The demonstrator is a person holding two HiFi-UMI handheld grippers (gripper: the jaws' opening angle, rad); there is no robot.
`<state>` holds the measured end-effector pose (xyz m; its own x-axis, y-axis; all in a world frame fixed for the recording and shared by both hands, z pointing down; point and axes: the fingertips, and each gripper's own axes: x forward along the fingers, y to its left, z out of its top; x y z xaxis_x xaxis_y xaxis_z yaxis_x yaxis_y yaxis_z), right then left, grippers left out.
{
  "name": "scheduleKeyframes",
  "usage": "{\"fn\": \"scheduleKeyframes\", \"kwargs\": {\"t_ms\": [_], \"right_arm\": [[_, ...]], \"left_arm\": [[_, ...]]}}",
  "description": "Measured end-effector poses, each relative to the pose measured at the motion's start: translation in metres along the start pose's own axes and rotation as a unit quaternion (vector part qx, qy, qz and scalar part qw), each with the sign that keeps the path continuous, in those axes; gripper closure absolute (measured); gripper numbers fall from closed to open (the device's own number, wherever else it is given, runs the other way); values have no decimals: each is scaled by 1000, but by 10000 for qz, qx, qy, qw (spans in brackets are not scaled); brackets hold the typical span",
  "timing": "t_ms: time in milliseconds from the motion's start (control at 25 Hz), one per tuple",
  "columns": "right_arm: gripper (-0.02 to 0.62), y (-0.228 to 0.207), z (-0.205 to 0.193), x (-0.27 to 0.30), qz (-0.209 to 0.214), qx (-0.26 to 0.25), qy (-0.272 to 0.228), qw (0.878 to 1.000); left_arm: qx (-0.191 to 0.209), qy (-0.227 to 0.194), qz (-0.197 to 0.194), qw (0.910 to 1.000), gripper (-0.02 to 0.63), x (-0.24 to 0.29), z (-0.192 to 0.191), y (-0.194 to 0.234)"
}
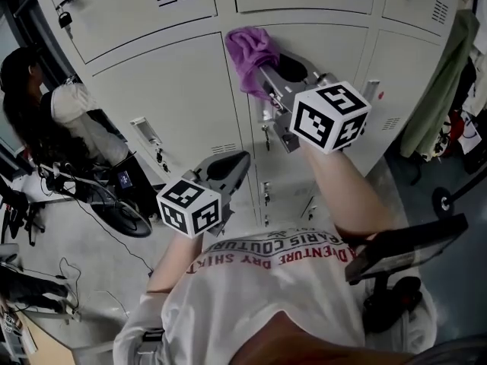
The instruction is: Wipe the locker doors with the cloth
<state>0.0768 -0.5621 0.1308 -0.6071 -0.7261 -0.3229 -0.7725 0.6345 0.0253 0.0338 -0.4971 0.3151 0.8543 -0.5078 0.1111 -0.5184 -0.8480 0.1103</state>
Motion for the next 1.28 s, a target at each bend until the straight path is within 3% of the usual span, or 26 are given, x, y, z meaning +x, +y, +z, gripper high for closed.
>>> {"fn": "scheduleKeyframes", "kwargs": {"t_ms": [200,440,600,840,1280], "right_arm": [[540,-13,-11,13,-304,-119,186,9993],[540,-14,-12,15,-306,-354,303,9984],[540,-19,-11,11,-273,-368,389,9982],[538,-46,-6,-11,-595,-391,401,9967],[538,-142,28,-92,-1929,-526,51,9798]], "left_arm": [[15,-49,76,10000,606,0,4,3],[-43,-110,157,9998,606,0,6,10],[-71,-150,101,9998,606,5,6,9],[-107,-78,-79,9999,606,17,0,1],[-89,77,-212,9997,606,29,-9,-6]]}}
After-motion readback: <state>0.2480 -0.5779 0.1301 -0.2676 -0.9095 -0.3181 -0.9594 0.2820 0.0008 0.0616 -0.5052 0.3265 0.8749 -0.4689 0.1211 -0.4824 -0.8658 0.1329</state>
